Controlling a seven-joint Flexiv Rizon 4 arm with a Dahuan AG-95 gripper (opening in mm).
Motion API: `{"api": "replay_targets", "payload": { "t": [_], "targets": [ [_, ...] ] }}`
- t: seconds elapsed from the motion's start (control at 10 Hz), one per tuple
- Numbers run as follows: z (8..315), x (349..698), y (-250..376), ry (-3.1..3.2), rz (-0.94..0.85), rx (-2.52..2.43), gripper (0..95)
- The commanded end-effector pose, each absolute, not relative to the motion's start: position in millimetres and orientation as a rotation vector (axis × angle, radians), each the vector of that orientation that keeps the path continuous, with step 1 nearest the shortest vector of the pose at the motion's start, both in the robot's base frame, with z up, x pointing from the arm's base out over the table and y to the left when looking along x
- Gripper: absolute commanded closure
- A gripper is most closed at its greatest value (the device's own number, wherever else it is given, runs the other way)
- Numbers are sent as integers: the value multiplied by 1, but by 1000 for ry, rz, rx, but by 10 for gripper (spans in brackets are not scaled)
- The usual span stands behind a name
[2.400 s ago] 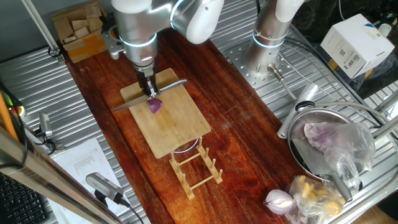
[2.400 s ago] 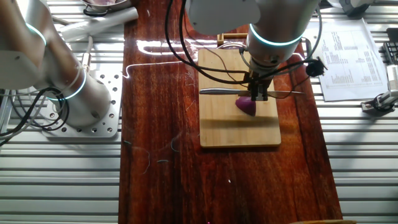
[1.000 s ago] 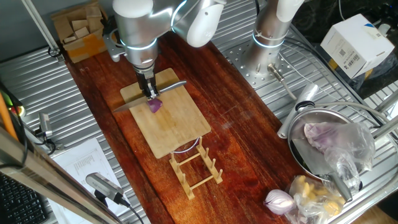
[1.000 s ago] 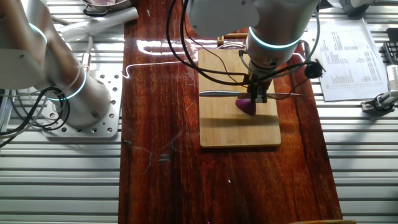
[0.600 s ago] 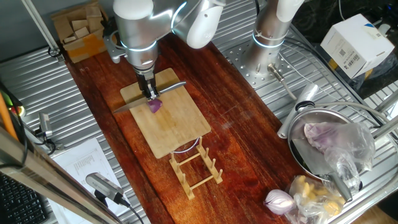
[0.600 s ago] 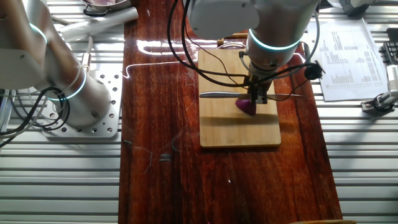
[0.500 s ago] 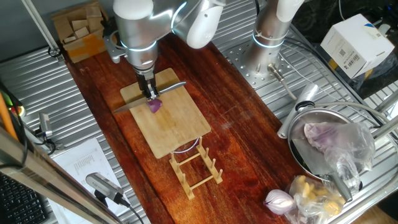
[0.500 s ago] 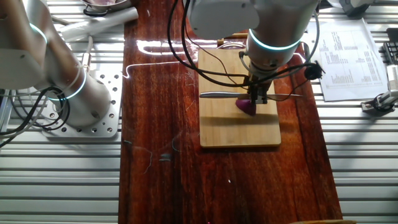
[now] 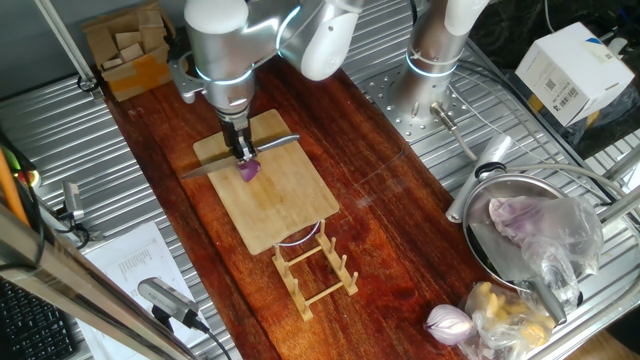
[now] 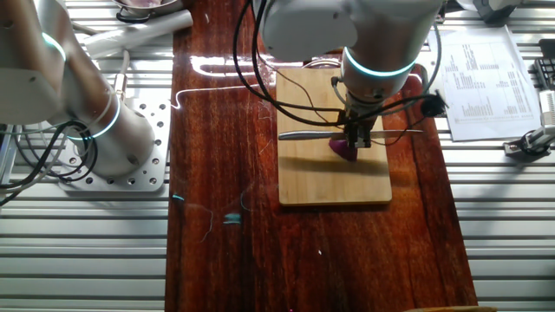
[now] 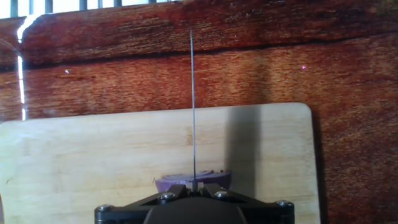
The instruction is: Chop the onions
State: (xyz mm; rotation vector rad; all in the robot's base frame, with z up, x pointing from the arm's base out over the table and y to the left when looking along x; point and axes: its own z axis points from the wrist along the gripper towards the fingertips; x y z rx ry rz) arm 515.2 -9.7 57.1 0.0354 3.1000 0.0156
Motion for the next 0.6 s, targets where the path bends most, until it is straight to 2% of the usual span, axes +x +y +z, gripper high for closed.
{"api": "replay_targets", "payload": {
  "t": [0.1, 0.6],
  "targets": [
    [54, 516, -10, 3119, 39, 43, 950],
    [59, 516, -10, 3125, 31, 47, 950]
  ]
}}
